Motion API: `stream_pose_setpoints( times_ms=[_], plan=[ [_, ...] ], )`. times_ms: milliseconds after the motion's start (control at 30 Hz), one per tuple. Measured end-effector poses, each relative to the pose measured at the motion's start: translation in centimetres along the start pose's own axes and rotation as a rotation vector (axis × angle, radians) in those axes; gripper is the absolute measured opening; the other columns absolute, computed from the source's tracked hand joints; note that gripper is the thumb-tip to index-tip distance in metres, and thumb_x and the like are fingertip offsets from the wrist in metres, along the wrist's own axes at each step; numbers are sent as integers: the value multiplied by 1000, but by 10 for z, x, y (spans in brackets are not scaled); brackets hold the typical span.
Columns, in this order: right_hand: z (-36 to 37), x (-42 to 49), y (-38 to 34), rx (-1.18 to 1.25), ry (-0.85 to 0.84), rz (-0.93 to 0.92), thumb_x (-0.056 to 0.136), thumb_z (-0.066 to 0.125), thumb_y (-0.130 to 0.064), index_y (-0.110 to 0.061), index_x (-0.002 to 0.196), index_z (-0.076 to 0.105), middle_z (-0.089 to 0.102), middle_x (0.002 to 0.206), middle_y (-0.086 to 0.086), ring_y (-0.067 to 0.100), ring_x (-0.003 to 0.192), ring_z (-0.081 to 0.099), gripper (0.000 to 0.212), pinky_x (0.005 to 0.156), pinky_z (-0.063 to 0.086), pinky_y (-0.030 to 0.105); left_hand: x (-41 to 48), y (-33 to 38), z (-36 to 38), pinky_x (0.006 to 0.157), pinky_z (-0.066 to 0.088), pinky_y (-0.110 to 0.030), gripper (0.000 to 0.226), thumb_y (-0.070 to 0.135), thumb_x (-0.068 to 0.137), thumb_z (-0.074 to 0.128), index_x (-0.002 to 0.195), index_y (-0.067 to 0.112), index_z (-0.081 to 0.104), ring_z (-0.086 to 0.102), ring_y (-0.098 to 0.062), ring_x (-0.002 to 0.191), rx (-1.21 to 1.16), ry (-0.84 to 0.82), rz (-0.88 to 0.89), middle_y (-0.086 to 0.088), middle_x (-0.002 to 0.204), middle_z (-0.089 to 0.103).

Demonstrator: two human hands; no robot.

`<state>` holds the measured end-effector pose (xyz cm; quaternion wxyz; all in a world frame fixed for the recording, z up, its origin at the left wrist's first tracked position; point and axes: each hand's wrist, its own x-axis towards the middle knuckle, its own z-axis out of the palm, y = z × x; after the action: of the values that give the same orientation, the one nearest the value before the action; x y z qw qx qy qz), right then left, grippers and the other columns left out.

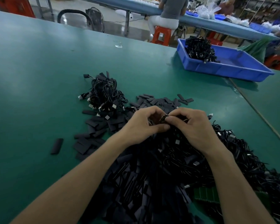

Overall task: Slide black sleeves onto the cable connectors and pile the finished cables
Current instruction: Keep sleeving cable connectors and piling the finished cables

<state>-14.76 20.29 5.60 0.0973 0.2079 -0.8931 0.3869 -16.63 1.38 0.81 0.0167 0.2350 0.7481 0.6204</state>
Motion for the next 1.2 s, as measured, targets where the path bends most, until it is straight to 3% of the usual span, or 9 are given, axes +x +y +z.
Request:
stream_pose_setpoints(
  times_ms=[167, 300, 467, 667, 867, 967, 1067, 1133, 1200],
  plan=[
    [0, 3, 1, 188, -15, 103, 75, 75, -47, -26, 78, 72, 71, 74, -3, 13, 67, 64, 21, 63, 52, 23, -5, -8, 5, 66, 47, -17, 18, 14, 82, 80, 85, 22, 65, 56, -7, 68, -192, 97, -42, 12, 75, 63],
    [0, 5, 4, 207, -84, 124, 76, 69, -51, -25, 79, 73, 71, 74, 1, 13, 66, 63, 26, 64, 50, 22, -5, -5, 2, 65, 45, -17, 12, 25, 78, 80, 79, 24, 67, 54, -4, 65, -278, 106, -49, 14, 71, 63],
    [-2, 5, 6, 225, -98, 113, 77, 70, -49, -22, 79, 74, 69, 76, 12, 33, 69, 61, 27, 64, 50, 38, -1, -4, 3, 64, 41, -15, 6, 31, 78, 74, 76, 27, 71, 48, -5, 65, -346, 18, -102, 14, 69, 59],
    [-3, 5, 7, 256, -74, 106, 79, 70, -44, -22, 78, 73, 67, 74, 13, 13, 65, 56, 22, 63, 47, 25, 3, -5, 4, 71, 44, -13, 10, 28, 81, 70, 84, 19, 69, 52, -2, 69, -418, -41, -150, 14, 72, 60],
    [-6, 5, 8, 285, -95, 85, 80, 71, -42, -25, 78, 74, 69, 76, 13, 17, 69, 59, 17, 65, 49, 33, 5, -3, 4, 72, 48, -14, 10, 26, 86, 64, 84, 20, 72, 58, -1, 71, -566, -135, -202, 11, 74, 64],
    [-4, 5, 8, 263, -5, 78, 79, 75, -38, -30, 74, 74, 70, 71, -4, 4, 64, 61, 10, 63, 49, 17, 6, -1, 4, 69, 50, -19, 15, 25, 94, 59, 85, 16, 66, 57, -7, 68, -610, -41, -237, 5, 75, 63],
    [-5, 4, 8, 117, 140, 43, 78, 83, -26, -32, 73, 71, 71, 71, -16, 0, 60, 62, 14, 60, 45, 9, 6, 7, -1, 81, 56, -30, 21, 18, 104, 46, 89, 13, 59, 65, -13, 77, -630, 159, -176, 1, 80, 70],
    [-11, 3, 4, -23, 119, 17, 77, 85, -25, -29, 72, 73, 70, 73, -18, 1, 63, 65, 14, 60, 47, 11, 5, 16, -12, 87, 57, -41, 17, 16, 106, 41, 94, 14, 53, 70, -18, 79, -741, 286, -70, 0, 80, 71],
    [-18, 2, -1, -163, 20, 42, 75, 86, -27, -27, 71, 73, 69, 69, -16, 2, 64, 65, 14, 62, 53, 22, 4, 28, -28, 82, 57, -45, 14, 17, 107, 41, 97, 17, 51, 67, -15, 69, -791, 365, 46, 3, 73, 67]
  ],
)
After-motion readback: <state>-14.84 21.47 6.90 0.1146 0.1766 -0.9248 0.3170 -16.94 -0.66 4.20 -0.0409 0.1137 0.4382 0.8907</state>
